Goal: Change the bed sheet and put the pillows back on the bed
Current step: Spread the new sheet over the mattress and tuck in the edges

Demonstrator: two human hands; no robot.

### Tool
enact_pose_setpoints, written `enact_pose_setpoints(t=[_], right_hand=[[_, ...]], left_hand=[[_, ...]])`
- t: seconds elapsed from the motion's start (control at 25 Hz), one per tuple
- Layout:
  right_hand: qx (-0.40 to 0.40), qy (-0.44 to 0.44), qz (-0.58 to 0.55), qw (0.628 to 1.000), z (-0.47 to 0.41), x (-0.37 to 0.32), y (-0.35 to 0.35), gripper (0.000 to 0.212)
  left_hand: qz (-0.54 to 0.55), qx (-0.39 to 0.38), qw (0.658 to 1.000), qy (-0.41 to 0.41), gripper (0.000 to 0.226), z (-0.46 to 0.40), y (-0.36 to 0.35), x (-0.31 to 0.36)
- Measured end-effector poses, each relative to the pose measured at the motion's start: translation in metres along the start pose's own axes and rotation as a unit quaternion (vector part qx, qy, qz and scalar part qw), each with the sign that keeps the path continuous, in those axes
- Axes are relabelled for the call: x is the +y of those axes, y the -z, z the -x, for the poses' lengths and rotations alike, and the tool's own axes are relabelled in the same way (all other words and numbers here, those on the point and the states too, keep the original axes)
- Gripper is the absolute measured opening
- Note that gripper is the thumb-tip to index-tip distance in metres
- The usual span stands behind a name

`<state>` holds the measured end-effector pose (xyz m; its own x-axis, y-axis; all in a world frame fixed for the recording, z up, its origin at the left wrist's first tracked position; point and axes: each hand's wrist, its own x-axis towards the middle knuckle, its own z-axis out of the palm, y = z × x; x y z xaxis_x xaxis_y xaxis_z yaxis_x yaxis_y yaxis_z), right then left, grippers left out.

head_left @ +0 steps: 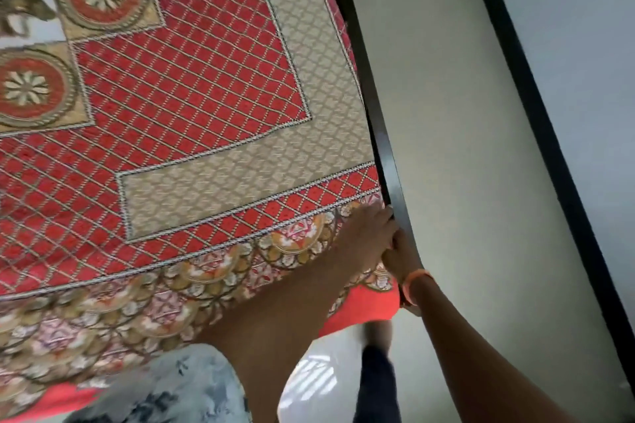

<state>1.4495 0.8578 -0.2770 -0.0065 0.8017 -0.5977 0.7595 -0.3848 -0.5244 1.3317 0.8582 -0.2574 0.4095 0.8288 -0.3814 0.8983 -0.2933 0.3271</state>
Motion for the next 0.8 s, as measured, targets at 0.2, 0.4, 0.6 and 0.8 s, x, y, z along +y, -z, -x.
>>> enact_pose_setpoints(t=[0.2,0.4,0.6,0.8], right_hand=[[-0.187,0.002,-0.108,0.976,-0.032,0.061,0.01,0.039],[-0.273,-0.044,-0.154,0.949,-0.046,0.064,0.02,0.038],[-0.302,-0.014,-0.107,0.947,-0.035,0.04,-0.007,0.019],[-0.332,0.002,-0.07,0.941,-0.017,0.012,-0.049,0.024]], left_hand=[[-0.087,-0.083,0.993,-0.011,0.037,-0.054,-0.035,0.005],[-0.117,-0.058,0.991,-0.002,0.045,-0.055,-0.052,0.007],[-0.073,0.019,0.997,-0.005,0.044,-0.016,-0.068,-0.023],[-0.09,0.019,0.996,-0.009,0.045,0.03,-0.084,-0.06]])
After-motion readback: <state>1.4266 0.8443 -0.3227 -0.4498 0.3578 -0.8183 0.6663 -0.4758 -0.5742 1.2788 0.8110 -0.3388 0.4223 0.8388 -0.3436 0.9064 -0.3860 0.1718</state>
